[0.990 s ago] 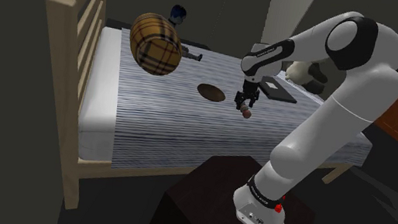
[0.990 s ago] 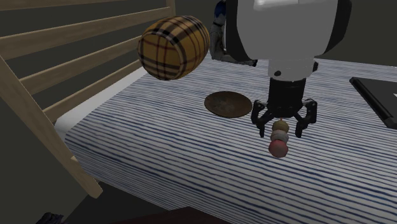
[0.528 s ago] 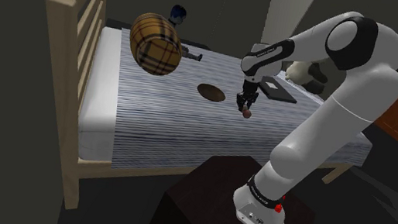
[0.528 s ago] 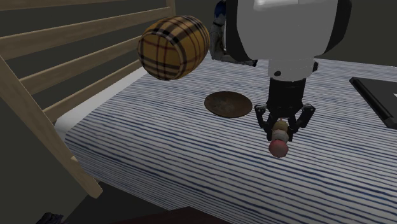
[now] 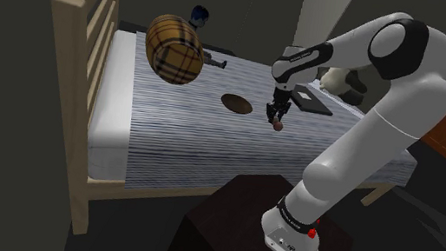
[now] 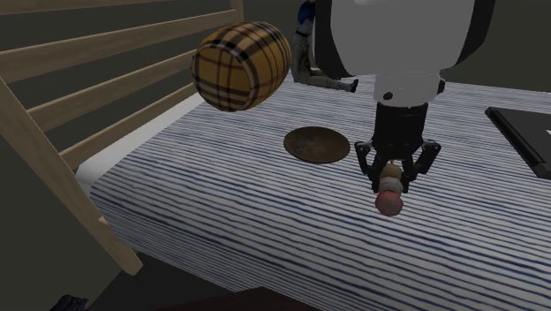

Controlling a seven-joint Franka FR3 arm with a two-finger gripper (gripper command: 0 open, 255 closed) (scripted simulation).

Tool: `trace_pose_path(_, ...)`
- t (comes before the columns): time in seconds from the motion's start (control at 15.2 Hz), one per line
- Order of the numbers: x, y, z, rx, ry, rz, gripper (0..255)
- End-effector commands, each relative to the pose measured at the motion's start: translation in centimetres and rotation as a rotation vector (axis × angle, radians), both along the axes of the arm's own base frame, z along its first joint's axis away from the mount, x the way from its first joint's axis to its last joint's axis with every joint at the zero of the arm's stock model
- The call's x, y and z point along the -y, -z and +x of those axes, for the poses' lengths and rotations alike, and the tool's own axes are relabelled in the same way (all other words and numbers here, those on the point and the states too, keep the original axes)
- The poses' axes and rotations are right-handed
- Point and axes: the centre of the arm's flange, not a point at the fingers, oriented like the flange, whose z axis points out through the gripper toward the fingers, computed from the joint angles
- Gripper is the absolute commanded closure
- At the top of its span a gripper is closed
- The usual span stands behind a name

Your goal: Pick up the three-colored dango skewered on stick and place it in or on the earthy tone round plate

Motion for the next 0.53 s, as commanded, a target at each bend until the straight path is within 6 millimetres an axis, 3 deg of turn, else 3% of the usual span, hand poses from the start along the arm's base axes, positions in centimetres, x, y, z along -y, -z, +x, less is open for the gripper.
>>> trace_pose_path(0.0, 0.0, -1.1, 0.1, 0.0, 0.0, 0.0, 255)
trace_pose_path(0.46, 0.0, -4.8, 0.1, 0.0, 0.0, 0.0, 255)
